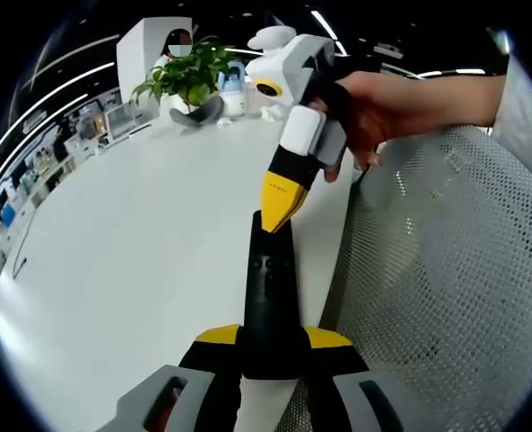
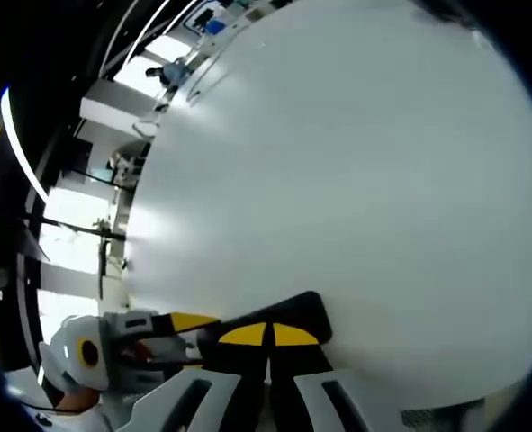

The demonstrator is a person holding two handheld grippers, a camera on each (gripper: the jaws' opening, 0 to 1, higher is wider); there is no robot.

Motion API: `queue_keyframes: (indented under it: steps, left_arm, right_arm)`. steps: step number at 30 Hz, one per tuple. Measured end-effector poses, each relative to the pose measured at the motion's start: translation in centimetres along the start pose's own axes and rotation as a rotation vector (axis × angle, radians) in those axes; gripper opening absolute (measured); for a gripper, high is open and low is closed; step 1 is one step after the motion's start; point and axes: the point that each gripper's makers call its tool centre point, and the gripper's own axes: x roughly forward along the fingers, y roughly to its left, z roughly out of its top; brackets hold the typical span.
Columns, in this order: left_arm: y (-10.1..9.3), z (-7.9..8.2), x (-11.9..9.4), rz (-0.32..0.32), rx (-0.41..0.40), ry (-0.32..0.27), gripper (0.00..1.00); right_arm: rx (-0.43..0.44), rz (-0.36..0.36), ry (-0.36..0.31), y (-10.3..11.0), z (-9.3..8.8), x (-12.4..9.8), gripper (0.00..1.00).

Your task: Press the specified remote control buttons in sequence, fully releasing each button before pressing the next.

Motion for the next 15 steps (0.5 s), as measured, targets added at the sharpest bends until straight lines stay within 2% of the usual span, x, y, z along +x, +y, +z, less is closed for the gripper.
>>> queue_keyframes:
  steps: [5, 9, 12, 15]
  left_arm:
    - [-0.07, 0.08, 0.05, -0.003, 0.004, -0.004, 0.25]
    - [-0.11, 0.08, 0.03, -0.003, 0.004, -0.004, 0.25]
    - [-0.12, 0.07, 0.02, -0.002, 0.003, -0.003, 0.25]
    - [-0.14, 0.07, 0.03, -0.002, 0.005, -0.003, 0.25]
  right_arm:
    - [-0.002, 0.016, -0.003, 0.31, 0.09, 0.04, 0.00]
    - [0.025, 0.046, -0.032, 0.67, 0.50, -0.18, 0.00]
    - [0.030, 0.022, -0.025, 0.30, 0.38, -0.09, 0.00]
    - [0.023, 0.029, -0.030, 0.54, 0.45, 0.00, 0.00]
